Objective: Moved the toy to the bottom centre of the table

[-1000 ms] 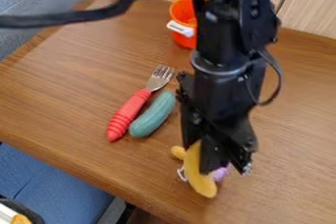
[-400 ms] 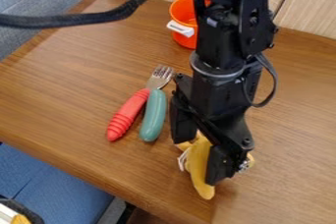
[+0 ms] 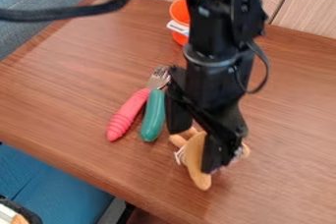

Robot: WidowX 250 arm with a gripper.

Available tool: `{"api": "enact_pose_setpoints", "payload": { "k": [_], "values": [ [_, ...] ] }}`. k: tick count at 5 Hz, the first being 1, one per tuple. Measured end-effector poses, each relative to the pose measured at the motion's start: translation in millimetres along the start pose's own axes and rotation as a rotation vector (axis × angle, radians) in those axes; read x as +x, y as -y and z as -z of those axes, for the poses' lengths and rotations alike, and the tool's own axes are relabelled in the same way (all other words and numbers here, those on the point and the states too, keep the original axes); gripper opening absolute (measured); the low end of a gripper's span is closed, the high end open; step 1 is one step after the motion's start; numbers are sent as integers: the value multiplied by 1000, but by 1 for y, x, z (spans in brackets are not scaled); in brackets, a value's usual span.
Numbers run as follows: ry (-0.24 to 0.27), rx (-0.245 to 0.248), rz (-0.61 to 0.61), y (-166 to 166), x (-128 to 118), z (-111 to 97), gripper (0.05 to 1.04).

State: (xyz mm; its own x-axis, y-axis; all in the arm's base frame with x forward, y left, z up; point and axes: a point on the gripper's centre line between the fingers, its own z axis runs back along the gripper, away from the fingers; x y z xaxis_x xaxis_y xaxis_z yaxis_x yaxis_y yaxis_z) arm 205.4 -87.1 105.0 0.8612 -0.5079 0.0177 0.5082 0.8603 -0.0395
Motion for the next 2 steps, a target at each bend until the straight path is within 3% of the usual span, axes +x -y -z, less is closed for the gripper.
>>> {"api": "enact_pose_setpoints", "payload": {
  "k": [1,2],
  "values": [
    [67,-10,-23,-3,6,-22,1001],
    [104,-25,-23,-5,9,-39,1001]
  ]
}}
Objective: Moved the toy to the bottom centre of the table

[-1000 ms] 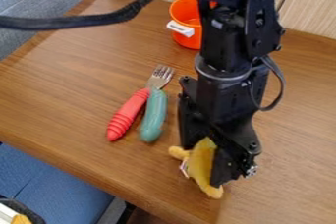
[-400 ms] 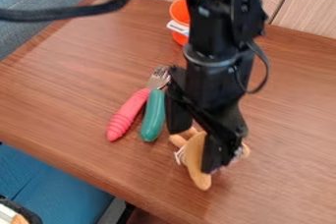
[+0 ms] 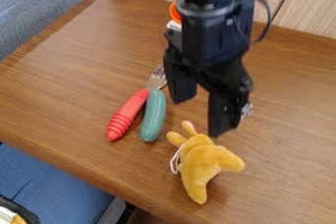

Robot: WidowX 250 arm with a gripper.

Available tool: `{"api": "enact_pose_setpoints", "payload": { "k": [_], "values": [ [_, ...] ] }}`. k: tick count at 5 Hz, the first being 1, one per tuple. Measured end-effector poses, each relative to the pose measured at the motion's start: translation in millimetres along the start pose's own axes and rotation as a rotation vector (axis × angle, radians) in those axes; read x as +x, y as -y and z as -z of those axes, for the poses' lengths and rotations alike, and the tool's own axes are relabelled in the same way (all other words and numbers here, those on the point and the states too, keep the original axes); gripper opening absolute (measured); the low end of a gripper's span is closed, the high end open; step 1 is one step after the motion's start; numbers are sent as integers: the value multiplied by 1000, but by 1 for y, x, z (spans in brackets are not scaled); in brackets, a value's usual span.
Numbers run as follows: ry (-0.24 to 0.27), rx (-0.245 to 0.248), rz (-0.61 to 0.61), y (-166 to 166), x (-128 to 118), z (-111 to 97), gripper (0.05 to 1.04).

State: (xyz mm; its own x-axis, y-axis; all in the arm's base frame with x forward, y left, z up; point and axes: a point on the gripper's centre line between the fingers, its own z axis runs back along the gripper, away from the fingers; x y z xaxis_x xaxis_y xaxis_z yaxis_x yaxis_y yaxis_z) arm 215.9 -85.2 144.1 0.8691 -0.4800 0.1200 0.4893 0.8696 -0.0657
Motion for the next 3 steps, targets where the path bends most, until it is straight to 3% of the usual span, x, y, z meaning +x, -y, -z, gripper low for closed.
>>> {"api": "enact_pose_setpoints", "payload": {
  "k": [2,3],
  "values": [
    [77,-24,1,-5,-2,-26,1001],
    [77,-24,6,-5,-2,-27,1001]
  ]
}}
